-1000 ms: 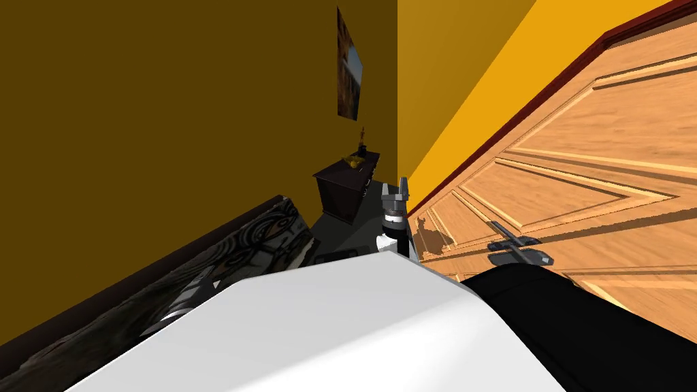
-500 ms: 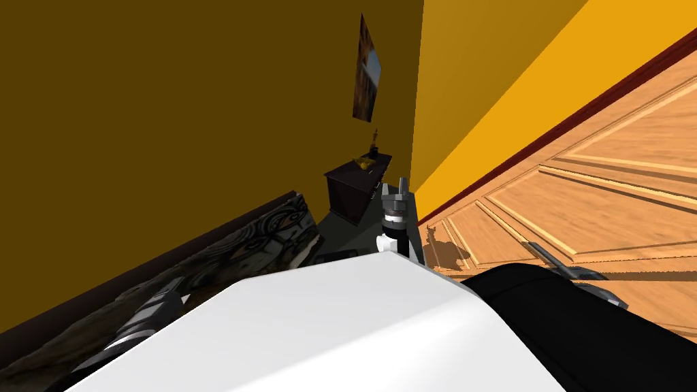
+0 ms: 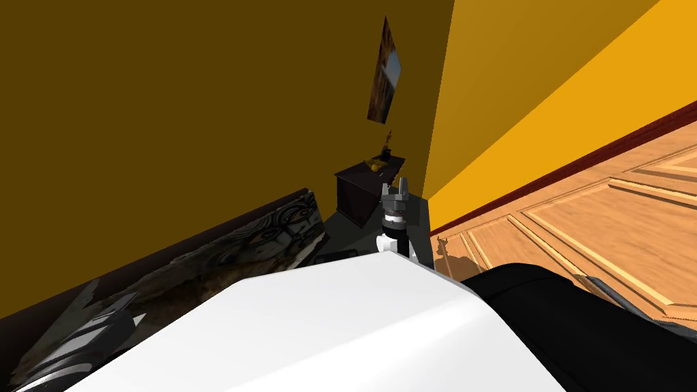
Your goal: Push the door open
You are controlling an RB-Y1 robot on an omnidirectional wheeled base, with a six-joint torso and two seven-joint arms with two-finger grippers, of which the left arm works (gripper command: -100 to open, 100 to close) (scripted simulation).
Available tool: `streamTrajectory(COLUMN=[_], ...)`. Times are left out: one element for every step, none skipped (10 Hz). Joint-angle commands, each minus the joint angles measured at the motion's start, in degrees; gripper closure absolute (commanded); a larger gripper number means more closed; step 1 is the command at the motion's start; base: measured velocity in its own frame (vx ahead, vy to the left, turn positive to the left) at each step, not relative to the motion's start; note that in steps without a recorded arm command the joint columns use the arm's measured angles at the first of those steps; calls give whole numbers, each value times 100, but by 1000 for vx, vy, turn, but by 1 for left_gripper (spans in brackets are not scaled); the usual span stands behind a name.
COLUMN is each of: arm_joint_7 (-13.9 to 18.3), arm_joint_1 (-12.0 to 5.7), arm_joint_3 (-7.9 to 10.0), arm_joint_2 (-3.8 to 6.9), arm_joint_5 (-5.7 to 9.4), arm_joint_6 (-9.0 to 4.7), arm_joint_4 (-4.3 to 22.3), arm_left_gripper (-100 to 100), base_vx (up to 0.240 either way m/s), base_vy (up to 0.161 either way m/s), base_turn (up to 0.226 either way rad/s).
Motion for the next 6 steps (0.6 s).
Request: streamTrajectory(arm_joint_7=[-25,-21,-21,-12,-7,-7], arm_joint_1=[209,276,276,409,476,476], arm_joint_3=[105,129,129,177,200,200], arm_joint_2=[202,275,275,419,491,491], arm_joint_5=[176,228,228,332,384,384], arm_joint_6=[-28,-48,-48,-90,-111,-111], arm_joint_4=[-76,-79,-79,-84,-86,-86], arm_left_gripper=[-100,-100,-100,-100,-100,-100], base_vx=[2,12,16,26,28,12], base_vy=[14,-18,-15,-13,-17,-16], base_turn=[255,131,55,188,220,55])
